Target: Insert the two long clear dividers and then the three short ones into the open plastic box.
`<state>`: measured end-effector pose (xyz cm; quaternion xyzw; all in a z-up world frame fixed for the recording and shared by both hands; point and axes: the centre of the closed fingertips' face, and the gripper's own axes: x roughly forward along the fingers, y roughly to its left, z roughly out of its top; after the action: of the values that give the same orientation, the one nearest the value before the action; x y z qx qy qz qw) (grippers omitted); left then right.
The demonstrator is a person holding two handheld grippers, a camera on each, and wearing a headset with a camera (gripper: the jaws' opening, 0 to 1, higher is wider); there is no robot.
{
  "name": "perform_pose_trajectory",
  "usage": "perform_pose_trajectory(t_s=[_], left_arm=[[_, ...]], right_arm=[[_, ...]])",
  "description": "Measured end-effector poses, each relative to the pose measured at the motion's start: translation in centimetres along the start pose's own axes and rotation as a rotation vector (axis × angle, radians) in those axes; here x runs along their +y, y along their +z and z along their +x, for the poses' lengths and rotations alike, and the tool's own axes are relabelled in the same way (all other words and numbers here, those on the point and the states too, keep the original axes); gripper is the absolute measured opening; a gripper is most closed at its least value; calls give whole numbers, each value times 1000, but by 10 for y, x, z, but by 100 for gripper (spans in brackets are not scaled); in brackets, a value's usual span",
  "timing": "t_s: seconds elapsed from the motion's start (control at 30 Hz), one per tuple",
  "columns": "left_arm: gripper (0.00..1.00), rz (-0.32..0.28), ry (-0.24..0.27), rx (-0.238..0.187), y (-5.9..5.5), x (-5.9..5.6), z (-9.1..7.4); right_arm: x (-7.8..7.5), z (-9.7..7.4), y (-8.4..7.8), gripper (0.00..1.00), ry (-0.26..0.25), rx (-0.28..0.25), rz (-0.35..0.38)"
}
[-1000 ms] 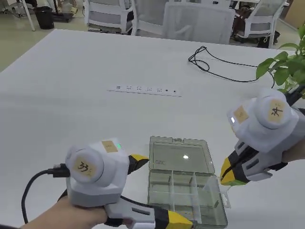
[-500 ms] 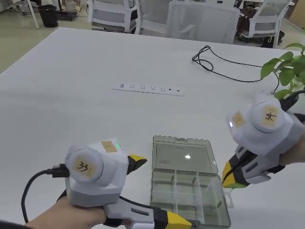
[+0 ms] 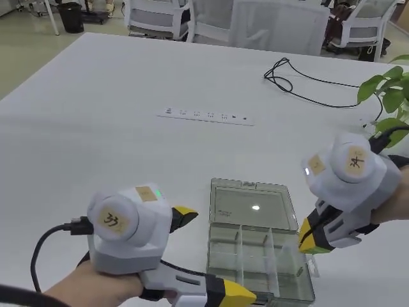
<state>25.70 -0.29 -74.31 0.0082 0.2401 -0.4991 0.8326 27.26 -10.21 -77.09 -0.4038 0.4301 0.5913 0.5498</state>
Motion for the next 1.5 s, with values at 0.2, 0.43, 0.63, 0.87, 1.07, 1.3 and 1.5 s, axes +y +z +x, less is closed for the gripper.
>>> perform_pose_trajectory(t_s=[0.2, 0.43, 0.63, 0.87, 1.07, 1.3, 1.5], left_arm=[[97, -1, 0, 1, -1, 0, 0], [96, -4, 5, -2, -1, 0, -1], [96, -7, 3, -1, -2, -1, 0], [96, -4, 0, -2, -1, -2, 0], [95, -5, 3, -4, -1, 0, -1], [95, -9, 4, 0, -3, 0, -3], [95, -8, 7, -1, -2, 0, -3]], right_arm=[[0, 6, -1, 2, 3, 23, -17], [0, 13, -3, 2, 12, 37, -28], [0, 17, -5, 2, 18, 39, -17], [1, 26, -7, 2, 18, 51, -24], [0, 37, -10, 2, 19, 78, -34], [0, 48, -15, 2, 18, 102, -29], [0, 45, -14, 2, 19, 101, -34]])
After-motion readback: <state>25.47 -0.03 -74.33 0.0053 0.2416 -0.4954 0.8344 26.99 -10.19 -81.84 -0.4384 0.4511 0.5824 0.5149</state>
